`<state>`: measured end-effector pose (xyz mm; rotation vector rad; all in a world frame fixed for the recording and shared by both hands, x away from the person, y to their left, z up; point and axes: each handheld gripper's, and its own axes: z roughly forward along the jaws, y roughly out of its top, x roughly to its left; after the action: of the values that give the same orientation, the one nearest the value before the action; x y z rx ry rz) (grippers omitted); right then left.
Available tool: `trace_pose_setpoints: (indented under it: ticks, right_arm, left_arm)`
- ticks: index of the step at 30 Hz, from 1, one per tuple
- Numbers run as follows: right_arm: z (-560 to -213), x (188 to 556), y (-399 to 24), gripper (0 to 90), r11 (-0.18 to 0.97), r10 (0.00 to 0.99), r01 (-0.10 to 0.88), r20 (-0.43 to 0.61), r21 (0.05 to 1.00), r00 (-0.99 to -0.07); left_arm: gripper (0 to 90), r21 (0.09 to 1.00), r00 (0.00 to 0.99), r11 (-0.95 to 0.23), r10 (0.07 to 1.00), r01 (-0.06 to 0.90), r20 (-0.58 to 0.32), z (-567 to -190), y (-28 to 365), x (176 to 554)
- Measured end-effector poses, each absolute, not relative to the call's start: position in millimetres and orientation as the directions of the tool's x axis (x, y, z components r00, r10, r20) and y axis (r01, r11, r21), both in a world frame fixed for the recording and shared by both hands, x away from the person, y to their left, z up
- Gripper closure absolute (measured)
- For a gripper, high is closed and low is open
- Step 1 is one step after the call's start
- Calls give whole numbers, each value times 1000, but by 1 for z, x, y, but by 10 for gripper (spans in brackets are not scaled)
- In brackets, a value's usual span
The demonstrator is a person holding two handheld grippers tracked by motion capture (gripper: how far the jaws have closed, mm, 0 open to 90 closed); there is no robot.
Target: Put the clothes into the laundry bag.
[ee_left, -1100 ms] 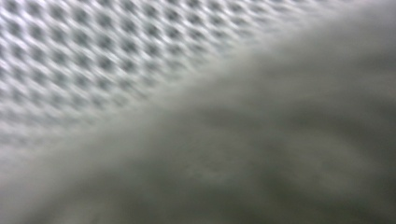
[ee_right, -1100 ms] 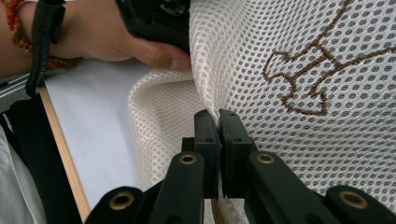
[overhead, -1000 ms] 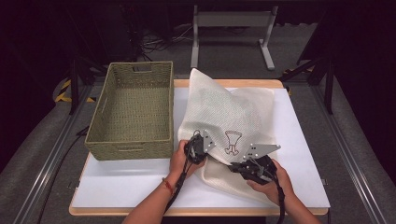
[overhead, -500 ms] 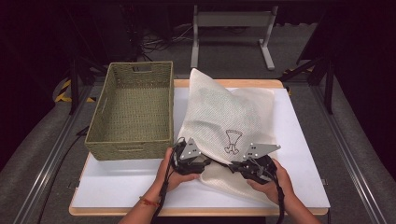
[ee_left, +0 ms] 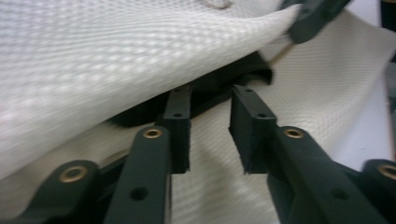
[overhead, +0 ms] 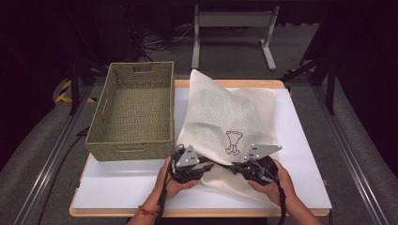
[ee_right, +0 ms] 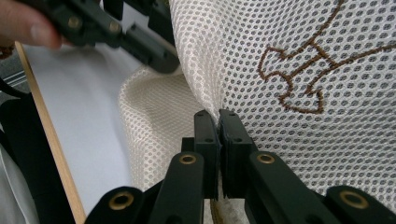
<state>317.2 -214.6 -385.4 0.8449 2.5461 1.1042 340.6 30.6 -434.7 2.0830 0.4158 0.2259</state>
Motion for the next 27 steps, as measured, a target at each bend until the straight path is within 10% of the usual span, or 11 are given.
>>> trace_pose_setpoints:
  ticks: [13,23,27]
  right_arm:
    - [-388,319,-215,869,556,594,415,6,720,-805]
    - [-388,318,-215,869,553,595,419,11,720,-804]
    - [-388,318,-215,870,552,594,419,13,721,-804]
  left_arm:
    - [426,803,910,-548,414,235,15,-449,-36,340]
    - [878,779,865,-576,493,245,92,-451,-37,357]
    - [887,776,842,-589,518,226,148,-451,-30,366]
